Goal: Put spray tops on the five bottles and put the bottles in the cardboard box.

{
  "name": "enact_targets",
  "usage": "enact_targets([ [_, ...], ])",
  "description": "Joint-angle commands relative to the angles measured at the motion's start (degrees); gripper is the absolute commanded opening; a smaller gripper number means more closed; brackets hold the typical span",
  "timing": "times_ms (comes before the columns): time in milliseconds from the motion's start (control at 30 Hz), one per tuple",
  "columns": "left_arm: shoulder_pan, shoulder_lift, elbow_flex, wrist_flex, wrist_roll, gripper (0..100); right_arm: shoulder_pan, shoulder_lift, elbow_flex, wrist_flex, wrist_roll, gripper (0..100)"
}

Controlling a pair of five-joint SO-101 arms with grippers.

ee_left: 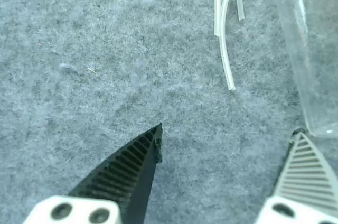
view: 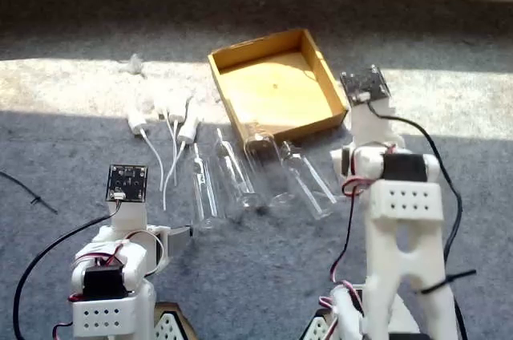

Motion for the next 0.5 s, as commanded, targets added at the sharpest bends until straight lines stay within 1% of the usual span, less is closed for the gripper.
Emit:
enact_targets([
  [0, -0.48, -0.48, 1.1, 0.18, 0.62, 34, -4.18, 11.38, -15.96, 8.22, -1.41, 0.4],
  [100, -0.48, -0.48, 1.1, 0.18, 0.62, 34, -3.56, 17.98, -24.31, 9.89, -8.44, 0.8],
  [267, -0.48, -0.48, 1.1, 0.18, 0.62, 34, 0.22, 27.91, -33.45, 9.45, -17.76, 0.6],
  [333, -0.48, -0.48, 1.1, 0.18, 0.62, 34, 1.1, 31.34, -35.91, 9.63, -18.64, 0.9],
  [467, -0.48, -0.48, 1.1, 0.18, 0.62, 34, 0.22, 34.77, -37.93, 9.98, -15.56, 3.2],
])
